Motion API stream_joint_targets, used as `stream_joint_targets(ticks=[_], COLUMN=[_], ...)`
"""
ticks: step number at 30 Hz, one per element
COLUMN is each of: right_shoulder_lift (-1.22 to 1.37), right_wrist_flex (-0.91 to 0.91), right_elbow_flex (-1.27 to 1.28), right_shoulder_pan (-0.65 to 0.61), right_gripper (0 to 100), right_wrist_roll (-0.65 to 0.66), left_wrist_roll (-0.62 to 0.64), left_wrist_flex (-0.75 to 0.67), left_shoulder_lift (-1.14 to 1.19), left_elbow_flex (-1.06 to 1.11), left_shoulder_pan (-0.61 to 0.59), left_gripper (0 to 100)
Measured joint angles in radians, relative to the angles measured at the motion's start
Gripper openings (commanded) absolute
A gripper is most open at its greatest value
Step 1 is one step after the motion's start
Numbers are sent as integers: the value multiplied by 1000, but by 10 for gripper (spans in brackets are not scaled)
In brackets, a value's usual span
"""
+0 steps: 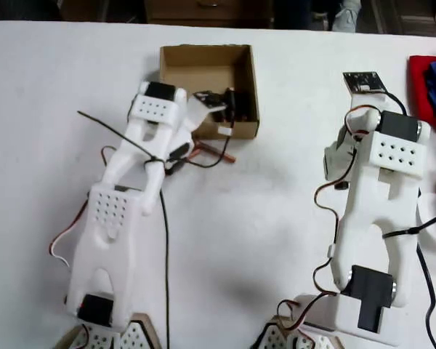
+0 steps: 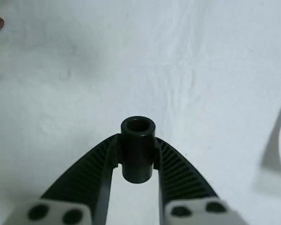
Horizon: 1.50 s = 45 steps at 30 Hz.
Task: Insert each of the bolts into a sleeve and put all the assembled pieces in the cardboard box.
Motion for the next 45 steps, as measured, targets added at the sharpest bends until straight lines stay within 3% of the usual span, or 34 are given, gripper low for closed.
stream_joint_targets(ticks=[11,18,22,29,36,38,40,42,45], right_shoulder_lift=[0,0,0,0,0,0,0,0,0], right_wrist_flex=[0,0,0,0,0,0,0,0,-3], right_elbow_flex=[0,0,0,0,0,0,0,0,0], right_shoulder_pan=[0,0,0,0,0,0,0,0,0], right_gripper=[23,23,23,23,23,23,23,23,23], right_wrist_roll=[0,0,0,0,0,0,0,0,0], left_wrist_roll=[-302,-724,-743,-743,-743,-726,-629,-417,18], left_wrist_flex=[12,12,11,-20,-37,-2,6,6,6], left_shoulder_lift=[-238,-517,-640,-658,-658,-658,-658,-658,-658], left_elbow_flex=[80,476,721,798,798,798,798,798,798], left_shoulder_pan=[-54,-135,-150,-155,-176,-172,-170,-172,-170], left_gripper=[24,27,59,320,229,186,146,111,63])
